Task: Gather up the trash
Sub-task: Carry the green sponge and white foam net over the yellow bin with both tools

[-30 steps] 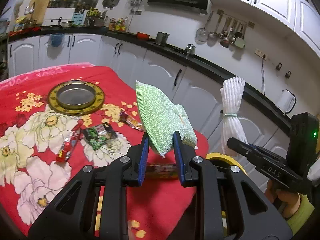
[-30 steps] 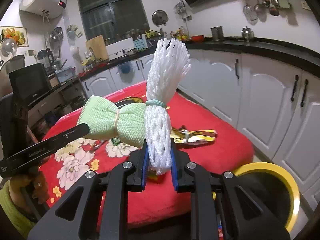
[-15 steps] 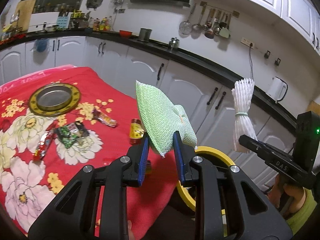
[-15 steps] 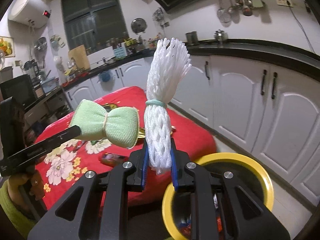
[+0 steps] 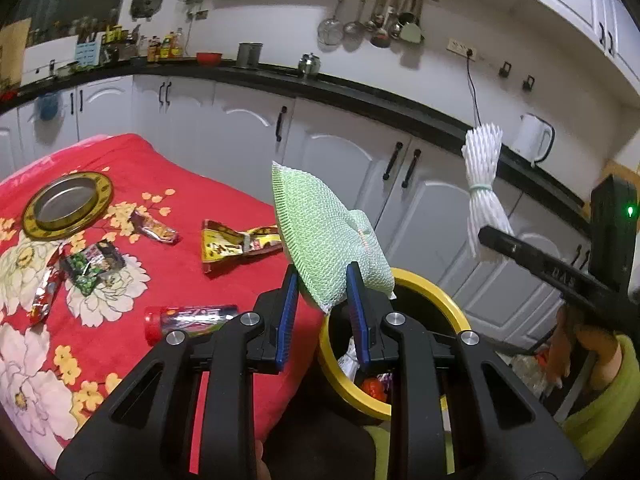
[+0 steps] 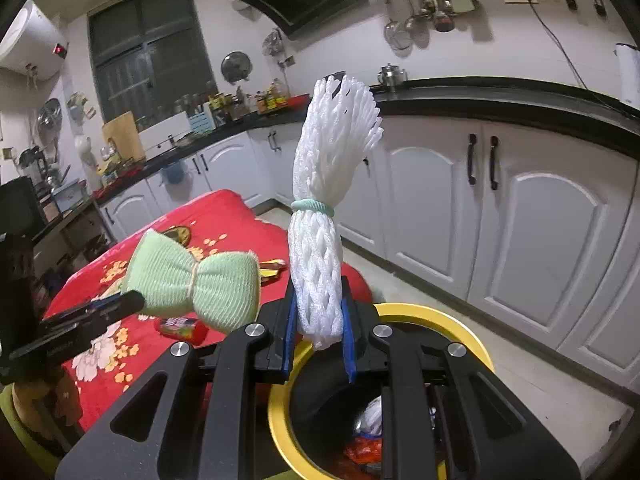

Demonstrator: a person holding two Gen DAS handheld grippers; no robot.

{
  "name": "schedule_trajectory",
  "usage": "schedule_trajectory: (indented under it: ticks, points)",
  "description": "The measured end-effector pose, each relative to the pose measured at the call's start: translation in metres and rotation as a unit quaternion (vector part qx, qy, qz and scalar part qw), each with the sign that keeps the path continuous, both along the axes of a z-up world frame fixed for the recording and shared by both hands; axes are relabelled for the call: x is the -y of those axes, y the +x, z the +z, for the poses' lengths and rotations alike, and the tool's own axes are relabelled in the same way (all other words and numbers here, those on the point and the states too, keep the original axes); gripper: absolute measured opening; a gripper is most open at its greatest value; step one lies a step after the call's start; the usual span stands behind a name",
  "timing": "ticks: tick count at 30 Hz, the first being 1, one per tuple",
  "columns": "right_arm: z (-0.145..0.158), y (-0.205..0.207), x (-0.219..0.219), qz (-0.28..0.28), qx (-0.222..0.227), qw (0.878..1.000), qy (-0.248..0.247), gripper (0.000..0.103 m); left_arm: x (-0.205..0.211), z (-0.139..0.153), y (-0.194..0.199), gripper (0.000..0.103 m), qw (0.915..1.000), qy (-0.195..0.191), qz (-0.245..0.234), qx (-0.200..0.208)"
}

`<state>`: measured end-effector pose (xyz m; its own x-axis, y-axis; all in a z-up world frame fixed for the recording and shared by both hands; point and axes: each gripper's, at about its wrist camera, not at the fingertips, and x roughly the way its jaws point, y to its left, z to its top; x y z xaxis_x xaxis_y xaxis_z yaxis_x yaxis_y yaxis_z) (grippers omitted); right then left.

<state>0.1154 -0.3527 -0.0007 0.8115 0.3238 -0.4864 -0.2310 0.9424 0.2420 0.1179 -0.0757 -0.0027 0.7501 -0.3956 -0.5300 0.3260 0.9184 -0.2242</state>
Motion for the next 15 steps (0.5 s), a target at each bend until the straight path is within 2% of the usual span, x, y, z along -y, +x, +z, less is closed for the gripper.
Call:
schedule_trajectory:
  ticks: [15]
  points:
    - [-0.013,-0.002,0.026,-0.017,-0.020,1.000,0.001,0.018,0.043,-0.018,-0.003,0.018,0.9984,0.035,-0.041,-0.019]
